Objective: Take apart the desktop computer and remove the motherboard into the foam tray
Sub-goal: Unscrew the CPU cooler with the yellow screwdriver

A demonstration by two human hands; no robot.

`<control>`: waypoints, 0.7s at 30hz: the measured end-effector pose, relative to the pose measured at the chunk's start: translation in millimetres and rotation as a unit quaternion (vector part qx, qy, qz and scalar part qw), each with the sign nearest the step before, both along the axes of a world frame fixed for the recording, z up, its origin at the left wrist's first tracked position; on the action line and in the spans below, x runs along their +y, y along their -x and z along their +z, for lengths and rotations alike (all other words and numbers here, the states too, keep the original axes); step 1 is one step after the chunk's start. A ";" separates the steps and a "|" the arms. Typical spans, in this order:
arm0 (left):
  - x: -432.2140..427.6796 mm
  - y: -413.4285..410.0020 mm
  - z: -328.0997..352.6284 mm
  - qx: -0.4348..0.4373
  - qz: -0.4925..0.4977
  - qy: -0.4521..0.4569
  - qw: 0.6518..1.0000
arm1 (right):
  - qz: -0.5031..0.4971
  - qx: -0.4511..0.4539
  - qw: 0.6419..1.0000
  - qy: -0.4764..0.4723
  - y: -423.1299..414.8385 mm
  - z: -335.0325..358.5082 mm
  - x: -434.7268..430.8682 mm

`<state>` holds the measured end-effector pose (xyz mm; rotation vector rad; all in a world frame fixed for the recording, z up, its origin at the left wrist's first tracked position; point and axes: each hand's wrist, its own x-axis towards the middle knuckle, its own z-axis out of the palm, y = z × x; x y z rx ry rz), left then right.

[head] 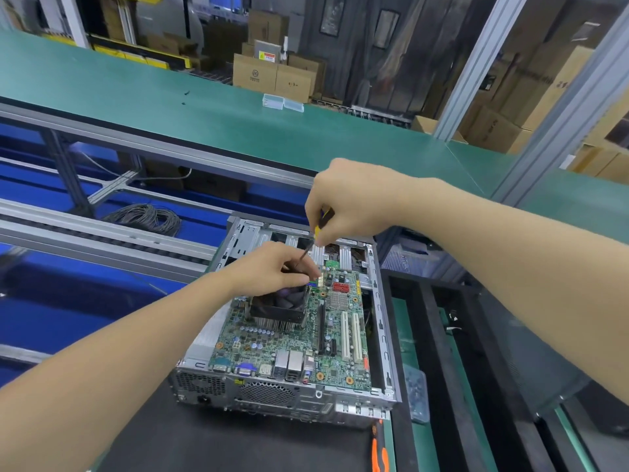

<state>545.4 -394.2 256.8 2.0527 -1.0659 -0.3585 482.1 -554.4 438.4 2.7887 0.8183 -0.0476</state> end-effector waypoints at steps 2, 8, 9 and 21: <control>12.5 -5.8 0.2 0.000 0.003 -0.009 1.000 | -0.013 0.027 0.998 -0.051 5.4 6.6 12.0; 31.8 -6.7 -5.5 0.041 -0.009 -0.008 0.999 | -0.021 0.061 0.996 -0.064 9.0 -18.4 68.6; 31.6 -7.0 -5.6 0.048 -0.010 0.002 0.999 | -0.026 0.057 0.996 -0.066 6.7 -21.7 74.4; 27.9 -13.3 -17.4 0.089 -0.024 0.086 0.992 | -0.045 0.092 0.995 -0.007 -14.4 -38.1 90.3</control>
